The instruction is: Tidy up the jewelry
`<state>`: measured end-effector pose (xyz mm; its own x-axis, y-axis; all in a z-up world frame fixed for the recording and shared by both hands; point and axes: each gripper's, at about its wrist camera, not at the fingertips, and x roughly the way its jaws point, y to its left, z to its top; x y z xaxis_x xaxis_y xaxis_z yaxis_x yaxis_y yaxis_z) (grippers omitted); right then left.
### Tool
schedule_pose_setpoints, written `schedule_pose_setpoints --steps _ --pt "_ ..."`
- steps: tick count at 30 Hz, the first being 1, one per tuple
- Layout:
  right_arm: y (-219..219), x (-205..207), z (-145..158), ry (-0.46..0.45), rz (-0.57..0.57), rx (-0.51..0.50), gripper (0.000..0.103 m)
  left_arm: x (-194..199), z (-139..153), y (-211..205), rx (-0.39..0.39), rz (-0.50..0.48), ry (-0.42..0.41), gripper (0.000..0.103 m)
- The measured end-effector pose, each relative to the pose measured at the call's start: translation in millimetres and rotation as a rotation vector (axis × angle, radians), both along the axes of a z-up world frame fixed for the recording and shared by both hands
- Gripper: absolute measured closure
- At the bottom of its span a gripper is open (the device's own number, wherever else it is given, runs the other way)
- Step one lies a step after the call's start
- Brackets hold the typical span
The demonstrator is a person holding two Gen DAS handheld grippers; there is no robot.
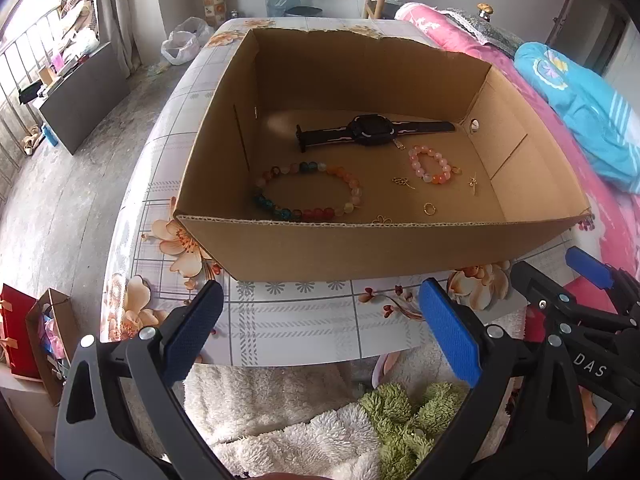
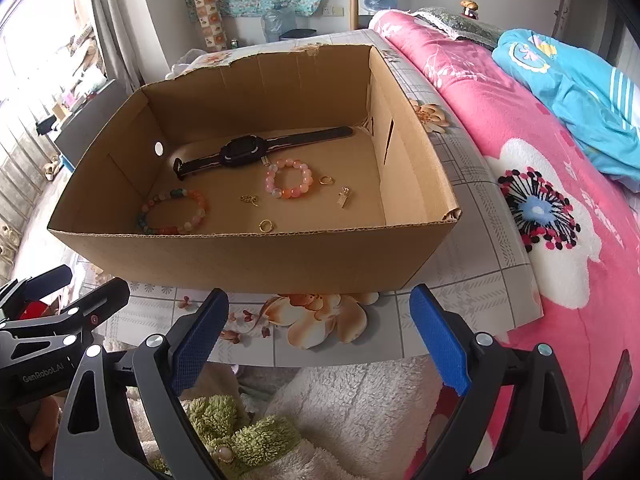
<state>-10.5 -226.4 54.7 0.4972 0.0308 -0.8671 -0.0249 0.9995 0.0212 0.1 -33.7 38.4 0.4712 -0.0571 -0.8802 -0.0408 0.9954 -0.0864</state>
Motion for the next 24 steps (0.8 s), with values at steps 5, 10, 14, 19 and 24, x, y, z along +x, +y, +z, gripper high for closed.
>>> schedule_pose_setpoints --steps 5,10,14,19,24 --pt "0.6 0.4 -1.5 0.007 0.000 0.000 0.014 2.7 1.8 -0.3 0.014 0.008 0.014 0.008" --pt "1.6 0.1 -2.0 0.008 0.000 0.003 0.014 2.6 3.0 -2.8 0.032 0.005 0.017 0.008" --pt "1.0 0.2 -2.1 0.009 0.000 0.005 0.014 2.3 5.3 -3.7 0.039 0.005 0.013 0.008" --pt "0.7 0.1 -2.1 0.009 0.000 0.008 0.014 2.6 6.4 -3.0 0.041 0.007 0.014 0.008" --pt "1.1 -0.1 -2.1 0.007 0.002 0.009 0.014 2.4 6.6 -2.2 0.042 0.011 0.016 0.008"
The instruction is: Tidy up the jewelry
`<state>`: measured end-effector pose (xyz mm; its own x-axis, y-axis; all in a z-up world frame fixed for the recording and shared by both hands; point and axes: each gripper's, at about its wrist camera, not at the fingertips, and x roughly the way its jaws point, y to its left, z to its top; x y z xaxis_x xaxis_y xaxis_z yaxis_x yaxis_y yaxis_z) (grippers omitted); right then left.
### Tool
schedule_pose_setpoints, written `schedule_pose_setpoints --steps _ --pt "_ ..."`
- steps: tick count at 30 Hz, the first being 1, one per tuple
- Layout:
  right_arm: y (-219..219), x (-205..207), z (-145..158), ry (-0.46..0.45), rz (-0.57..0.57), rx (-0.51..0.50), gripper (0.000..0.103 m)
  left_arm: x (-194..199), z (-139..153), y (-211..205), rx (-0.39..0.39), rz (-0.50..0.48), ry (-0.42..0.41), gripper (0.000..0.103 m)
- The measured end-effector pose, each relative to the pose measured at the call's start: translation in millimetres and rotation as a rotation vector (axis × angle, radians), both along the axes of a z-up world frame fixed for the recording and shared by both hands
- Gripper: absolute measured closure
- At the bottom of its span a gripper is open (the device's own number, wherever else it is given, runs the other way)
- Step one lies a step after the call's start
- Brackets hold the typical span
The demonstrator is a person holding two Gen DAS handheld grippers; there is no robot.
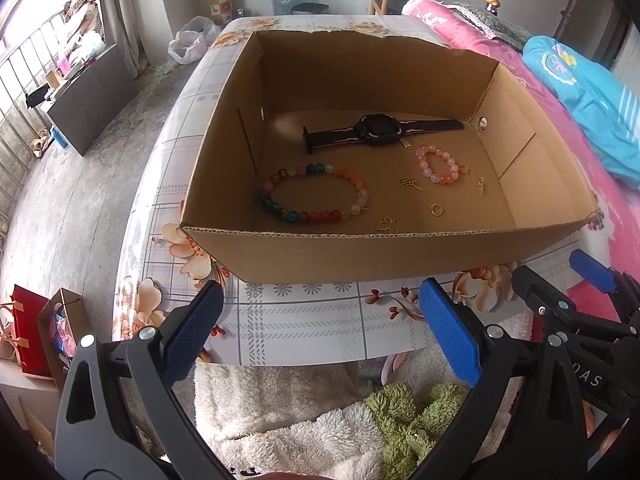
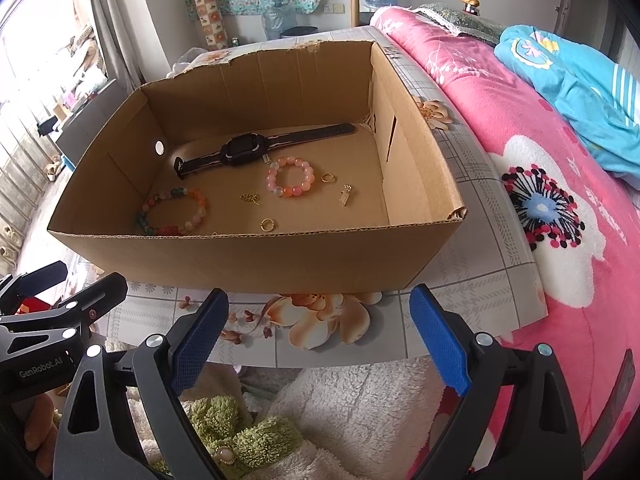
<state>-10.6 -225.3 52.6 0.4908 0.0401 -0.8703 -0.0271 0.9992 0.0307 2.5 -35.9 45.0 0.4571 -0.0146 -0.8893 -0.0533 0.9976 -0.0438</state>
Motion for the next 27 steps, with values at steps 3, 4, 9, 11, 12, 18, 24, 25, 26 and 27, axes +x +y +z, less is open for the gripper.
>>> schedule_pose_setpoints --steps 3,4,9,11,12,18,24,25,26,27 --pt "0.2 0.6 0.2 0.001 0.001 0.003 0.014 0.3 0.2 1.0 -0.003 0.004 0.000 0.008" --pt "0.4 0.7 0.2 0.002 0.001 0.004 0.014 0.8 -0.1 1.1 -0.003 0.004 0.001 0.008" --pt "1.3 2.0 0.8 0.002 0.006 0.007 0.014 0.8 0.0 0.8 0.000 0.003 0.001 0.008" --pt "1.6 2.2 0.7 0.003 0.008 0.008 0.014 0.8 -0.2 1.0 -0.001 0.004 0.001 0.008" --pt "1.6 2.2 0.8 0.003 0.008 0.008 0.014 0.8 -0.2 1.2 -0.002 0.005 0.000 0.008" --pt "2.0 2.2 0.5 0.004 0.007 0.009 0.014 0.8 -0.1 1.7 -0.002 0.005 0.000 0.008" --pt "4.5 2.9 0.5 0.005 0.015 0.010 0.014 0.5 -0.1 1.5 -0.002 0.006 -0.002 0.008" --pt "4.8 2.9 0.5 0.005 0.015 0.010 0.014 0.8 -0.2 1.5 -0.002 0.006 -0.001 0.008" --pt "5.1 2.8 0.6 0.005 0.015 0.010 0.014 0.8 -0.1 2.1 -0.002 0.007 -0.002 0.008" --pt "4.8 2.7 0.5 0.004 0.014 0.010 0.014 0.8 0.0 2.5 -0.003 0.007 -0.002 0.008"
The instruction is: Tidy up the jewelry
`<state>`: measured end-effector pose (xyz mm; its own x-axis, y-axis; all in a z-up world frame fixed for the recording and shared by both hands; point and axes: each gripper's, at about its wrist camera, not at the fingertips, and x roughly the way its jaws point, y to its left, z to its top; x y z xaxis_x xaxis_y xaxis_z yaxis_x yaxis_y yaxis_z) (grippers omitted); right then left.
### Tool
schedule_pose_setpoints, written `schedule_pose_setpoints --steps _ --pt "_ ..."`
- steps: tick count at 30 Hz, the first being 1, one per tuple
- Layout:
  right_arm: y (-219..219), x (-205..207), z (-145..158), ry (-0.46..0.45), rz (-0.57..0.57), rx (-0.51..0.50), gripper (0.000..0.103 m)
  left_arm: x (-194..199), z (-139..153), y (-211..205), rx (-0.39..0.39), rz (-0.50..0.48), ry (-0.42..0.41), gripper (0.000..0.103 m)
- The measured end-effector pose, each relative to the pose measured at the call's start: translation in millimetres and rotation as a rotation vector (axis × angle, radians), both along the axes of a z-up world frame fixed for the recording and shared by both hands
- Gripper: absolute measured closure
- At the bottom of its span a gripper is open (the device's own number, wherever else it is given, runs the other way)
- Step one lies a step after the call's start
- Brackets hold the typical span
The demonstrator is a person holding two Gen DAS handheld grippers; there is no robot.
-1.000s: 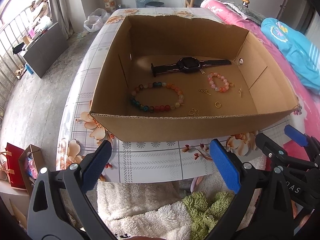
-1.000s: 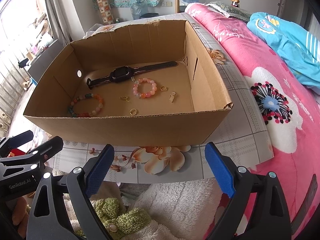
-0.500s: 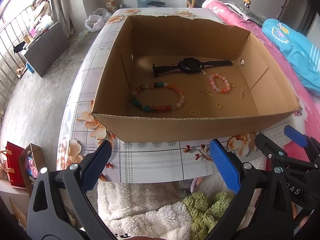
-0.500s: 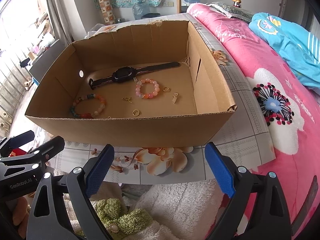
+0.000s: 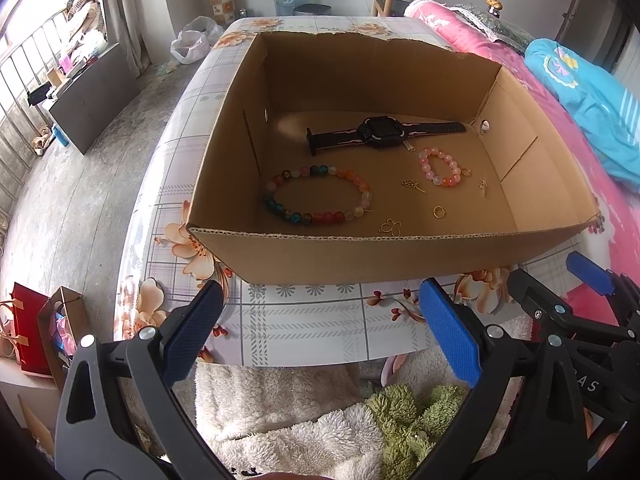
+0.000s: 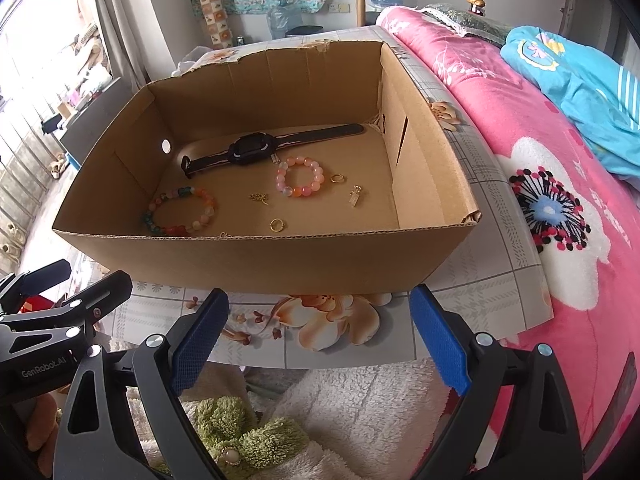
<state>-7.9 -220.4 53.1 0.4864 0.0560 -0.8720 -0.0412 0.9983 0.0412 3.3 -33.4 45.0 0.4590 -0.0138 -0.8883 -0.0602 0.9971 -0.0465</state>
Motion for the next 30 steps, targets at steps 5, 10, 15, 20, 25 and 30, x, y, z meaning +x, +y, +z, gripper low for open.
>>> schedule_pose_setpoints --steps 5,10,15,20,25,30 --pt "0.4 -0.1 0.1 0.000 0.000 -0.001 0.014 0.1 -0.1 0.1 0.000 -0.001 0.000 0.008" --pt "0.0 -0.1 -0.1 0.000 -0.001 0.000 0.014 0.0 -0.1 -0.1 0.002 -0.001 0.001 0.008" --pt "-0.6 0.0 -0.2 0.001 0.000 0.000 0.014 0.0 -0.1 -0.2 0.002 -0.001 0.000 0.008" --pt "-0.1 -0.2 -0.2 0.001 -0.001 -0.002 0.014 -0.1 0.0 0.1 0.002 -0.003 0.002 0.008" --pt "-0.3 -0.3 -0.2 0.001 -0.001 0.000 0.014 -0.1 0.8 0.8 0.004 -0.003 0.000 0.008" --pt "-0.3 -0.5 0.0 0.001 -0.002 -0.001 0.014 -0.5 1.3 0.7 0.005 -0.003 -0.003 0.008"
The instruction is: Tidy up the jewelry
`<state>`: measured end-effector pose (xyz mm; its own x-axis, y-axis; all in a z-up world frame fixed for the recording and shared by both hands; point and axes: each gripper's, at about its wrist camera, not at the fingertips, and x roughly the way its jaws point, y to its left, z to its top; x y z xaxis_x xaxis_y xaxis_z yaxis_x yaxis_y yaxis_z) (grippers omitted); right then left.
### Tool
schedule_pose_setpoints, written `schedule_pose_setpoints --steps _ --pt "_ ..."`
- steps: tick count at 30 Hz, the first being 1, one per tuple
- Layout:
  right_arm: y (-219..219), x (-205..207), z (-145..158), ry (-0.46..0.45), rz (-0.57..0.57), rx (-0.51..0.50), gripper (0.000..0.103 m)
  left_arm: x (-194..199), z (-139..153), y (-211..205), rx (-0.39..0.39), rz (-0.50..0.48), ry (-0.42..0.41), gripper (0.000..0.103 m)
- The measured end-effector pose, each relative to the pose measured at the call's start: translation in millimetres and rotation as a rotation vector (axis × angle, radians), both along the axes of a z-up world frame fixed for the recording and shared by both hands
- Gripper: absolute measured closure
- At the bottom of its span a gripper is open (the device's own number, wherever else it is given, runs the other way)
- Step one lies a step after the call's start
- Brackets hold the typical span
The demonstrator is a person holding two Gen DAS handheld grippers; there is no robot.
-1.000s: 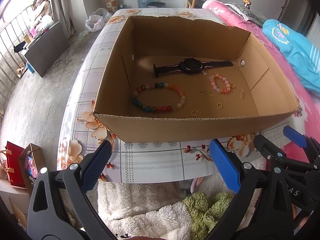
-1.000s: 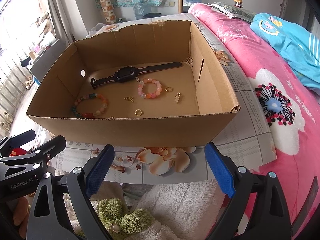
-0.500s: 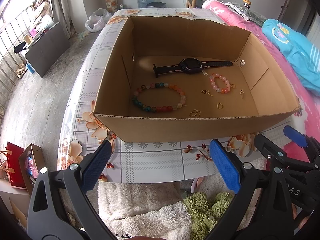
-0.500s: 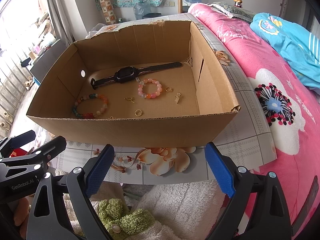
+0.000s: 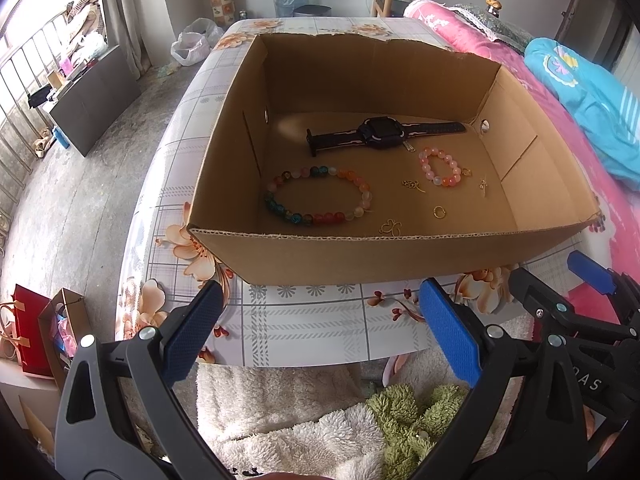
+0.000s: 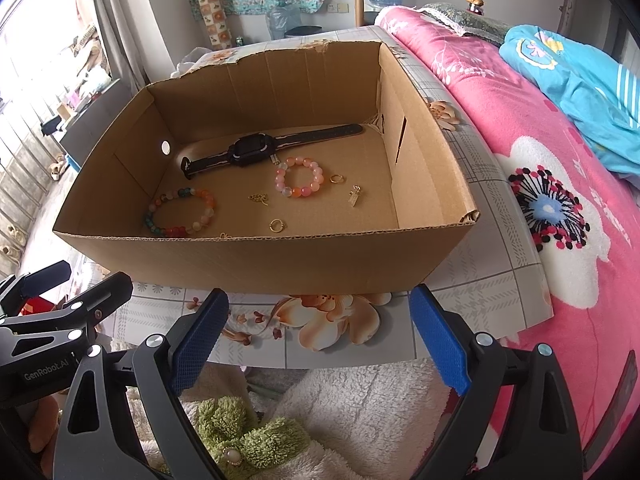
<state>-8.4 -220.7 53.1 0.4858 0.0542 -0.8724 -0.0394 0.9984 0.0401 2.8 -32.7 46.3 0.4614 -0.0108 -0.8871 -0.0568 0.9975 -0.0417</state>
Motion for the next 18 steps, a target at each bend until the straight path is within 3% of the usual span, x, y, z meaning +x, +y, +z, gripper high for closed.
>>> schedule_pose_setpoints --steps 18 --pt "-0.4 -0.3 0.7 -0.002 -0.001 0.002 0.014 -0.8 1.1 -1.4 0.001 -0.004 0.000 0.008"
